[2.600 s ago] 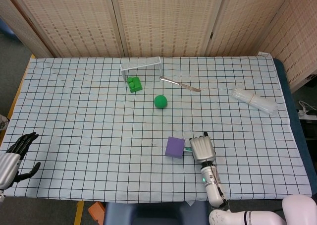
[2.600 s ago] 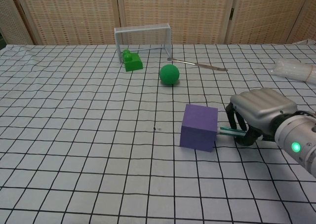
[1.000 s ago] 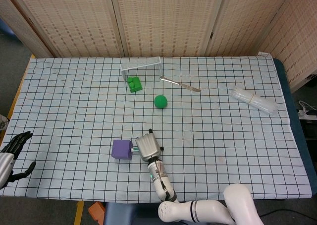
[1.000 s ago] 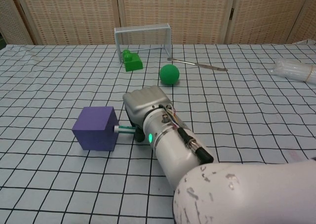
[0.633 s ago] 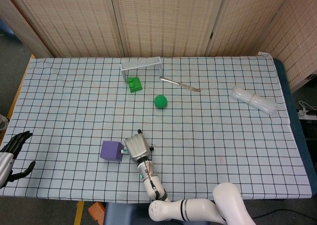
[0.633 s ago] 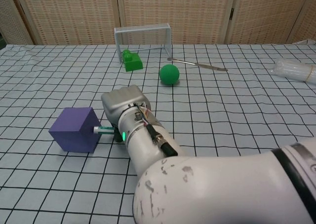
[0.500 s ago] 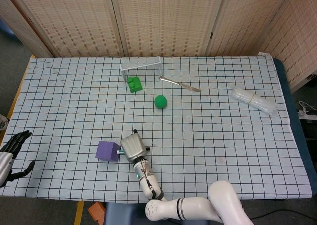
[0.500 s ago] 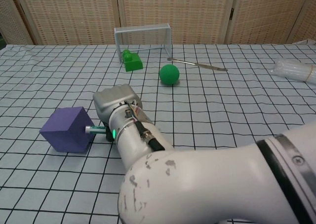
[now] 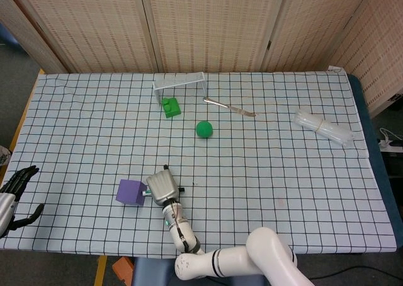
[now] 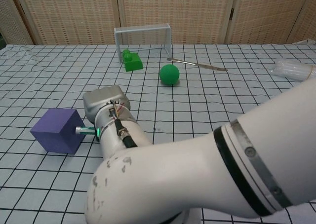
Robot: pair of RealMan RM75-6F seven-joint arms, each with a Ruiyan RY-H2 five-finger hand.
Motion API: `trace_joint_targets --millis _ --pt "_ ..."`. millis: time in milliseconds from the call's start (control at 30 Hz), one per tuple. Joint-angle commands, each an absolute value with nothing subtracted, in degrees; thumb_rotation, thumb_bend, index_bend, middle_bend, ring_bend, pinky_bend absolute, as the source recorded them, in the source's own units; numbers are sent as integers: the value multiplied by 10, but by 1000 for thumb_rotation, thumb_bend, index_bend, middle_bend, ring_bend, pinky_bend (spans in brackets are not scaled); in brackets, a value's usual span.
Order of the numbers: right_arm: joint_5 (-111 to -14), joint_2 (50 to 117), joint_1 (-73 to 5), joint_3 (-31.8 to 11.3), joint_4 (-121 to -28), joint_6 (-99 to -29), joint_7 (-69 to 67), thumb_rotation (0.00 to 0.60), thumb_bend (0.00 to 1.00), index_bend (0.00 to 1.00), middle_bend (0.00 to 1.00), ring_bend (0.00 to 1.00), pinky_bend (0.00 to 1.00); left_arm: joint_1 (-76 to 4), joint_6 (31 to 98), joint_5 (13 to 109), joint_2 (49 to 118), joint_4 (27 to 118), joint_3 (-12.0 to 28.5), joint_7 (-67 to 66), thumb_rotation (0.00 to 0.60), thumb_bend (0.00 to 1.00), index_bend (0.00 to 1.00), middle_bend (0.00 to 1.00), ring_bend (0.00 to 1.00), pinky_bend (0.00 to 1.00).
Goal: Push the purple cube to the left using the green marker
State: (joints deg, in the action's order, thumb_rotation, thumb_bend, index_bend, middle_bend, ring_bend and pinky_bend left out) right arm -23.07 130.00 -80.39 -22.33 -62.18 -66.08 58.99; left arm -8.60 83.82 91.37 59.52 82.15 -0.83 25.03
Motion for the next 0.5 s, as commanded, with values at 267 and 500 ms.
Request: trace_joint_targets --millis 267,500 --pt "-247 1294 -789 -216 -650 -708 603 600 431 855 735 496 238 -85 841 915 595 821 -8 248 600 393 0 0 7 197" --pt "-272 1205 -701 -174 -781 -783 631 600 433 854 735 496 238 -82 845 917 596 824 -9 239 600 395 0 0 8 197"
